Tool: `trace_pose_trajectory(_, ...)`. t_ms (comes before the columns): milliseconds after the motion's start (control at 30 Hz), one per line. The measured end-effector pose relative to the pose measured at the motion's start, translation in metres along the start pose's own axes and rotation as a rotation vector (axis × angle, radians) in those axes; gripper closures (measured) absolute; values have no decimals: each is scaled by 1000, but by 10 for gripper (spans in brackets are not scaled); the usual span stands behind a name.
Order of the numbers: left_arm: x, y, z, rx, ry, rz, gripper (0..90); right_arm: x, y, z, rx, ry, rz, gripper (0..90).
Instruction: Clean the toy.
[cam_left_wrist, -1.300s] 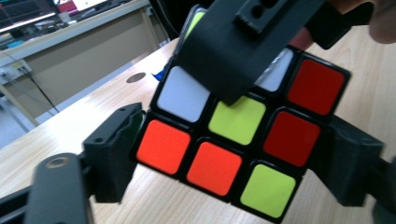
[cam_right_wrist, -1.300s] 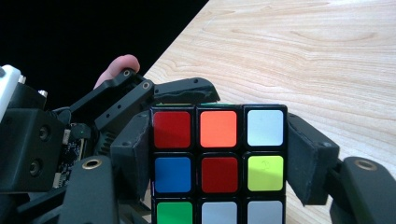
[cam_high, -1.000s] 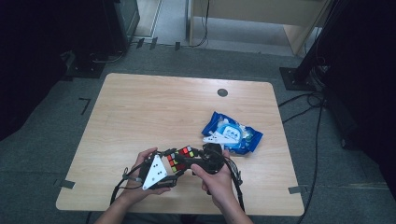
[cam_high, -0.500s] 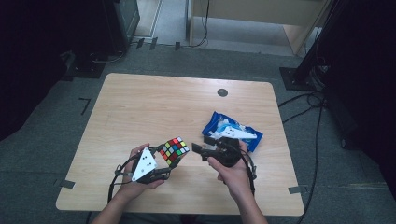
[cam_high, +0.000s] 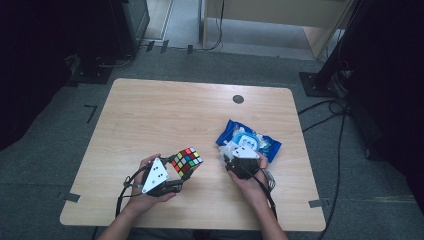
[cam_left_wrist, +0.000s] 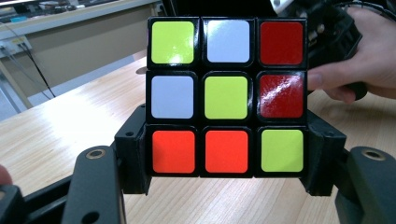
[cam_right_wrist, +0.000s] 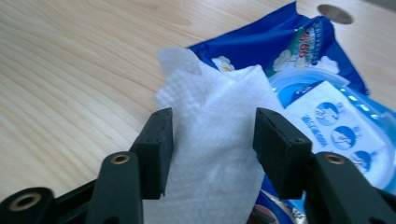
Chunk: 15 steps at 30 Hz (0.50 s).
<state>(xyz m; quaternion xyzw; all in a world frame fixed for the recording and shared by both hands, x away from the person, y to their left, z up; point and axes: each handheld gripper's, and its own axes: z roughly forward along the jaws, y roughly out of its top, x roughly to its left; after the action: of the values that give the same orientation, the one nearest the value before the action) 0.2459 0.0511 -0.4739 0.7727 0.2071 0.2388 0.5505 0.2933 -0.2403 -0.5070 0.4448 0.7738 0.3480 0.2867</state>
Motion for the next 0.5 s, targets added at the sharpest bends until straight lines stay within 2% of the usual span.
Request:
trace_pose_trajectory(133, 0, 0, -1, 0, 0, 1, 340, -1, -2, 1, 21, -7, 9, 737)
trace_pose_trajectory(233, 0, 0, -1, -3, 0, -3, 340, -6, -2, -4, 1, 19, 54, 830)
trace_pose_trajectory(300, 1, 0, -1, -3, -2, -3, 340, -11, 1, -12, -44, 51, 106, 838)
trace_pose_trajectory(400, 0, 0, 0, 1, -7, -3, 340, -13, 9, -26, -130, 85, 150, 844)
trace_pose_trajectory(500, -2, 0, 1, 1, -15, -2, 340, -5, 24, -44, -221, 208, 196, 847)
